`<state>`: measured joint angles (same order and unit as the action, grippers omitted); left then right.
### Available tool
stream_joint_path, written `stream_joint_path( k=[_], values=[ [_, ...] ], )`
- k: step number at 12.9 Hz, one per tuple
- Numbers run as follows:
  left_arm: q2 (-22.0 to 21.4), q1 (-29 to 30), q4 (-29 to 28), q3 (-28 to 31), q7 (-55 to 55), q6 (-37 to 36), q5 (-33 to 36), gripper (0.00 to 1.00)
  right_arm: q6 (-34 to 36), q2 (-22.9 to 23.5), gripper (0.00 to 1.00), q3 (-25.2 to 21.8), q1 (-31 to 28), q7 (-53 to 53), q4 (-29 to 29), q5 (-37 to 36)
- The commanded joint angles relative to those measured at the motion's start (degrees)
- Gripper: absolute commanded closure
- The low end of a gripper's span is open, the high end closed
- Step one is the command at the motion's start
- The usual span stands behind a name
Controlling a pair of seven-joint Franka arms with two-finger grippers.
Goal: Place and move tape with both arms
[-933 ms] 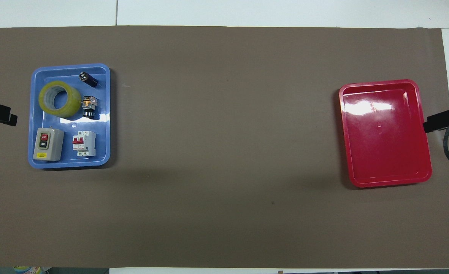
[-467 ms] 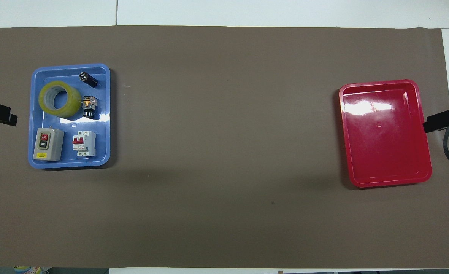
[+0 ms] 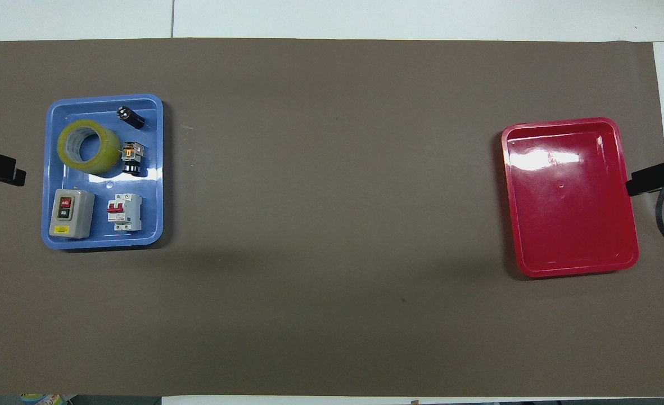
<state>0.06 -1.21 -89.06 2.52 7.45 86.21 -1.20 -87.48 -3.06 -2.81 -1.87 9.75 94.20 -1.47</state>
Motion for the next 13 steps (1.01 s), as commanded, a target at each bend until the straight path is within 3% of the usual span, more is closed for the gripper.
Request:
stream_joint_path(
  k=[1,4,10,13],
  values=[
    [-1.03,0.16,-3.04,0.64,-0.42,4.39,-0.3,0.0,0.21,0.07,0.0,0.17,-0.59,1.15,-0.42,0.94],
    [1.43,2.0,-5.59,0.73,-0.16,11.5,-0.3,0.0,0.21,0.07,0.0,0.17,-0.59,1.06,-0.42,0.95],
    [12.4,4.81,-5.86,0.81,-0.77,24.25,-0.3,0.0,0.21,0.07,0.0,0.17,-0.59,1.06,-0.42,0.86],
    [15.84,6.31,-8.04,0.82,-2.16,31.88,-0.3,0.0,0.03,0.07,0.0,0.17,-0.68,1.06,-0.42,0.95]
  ],
)
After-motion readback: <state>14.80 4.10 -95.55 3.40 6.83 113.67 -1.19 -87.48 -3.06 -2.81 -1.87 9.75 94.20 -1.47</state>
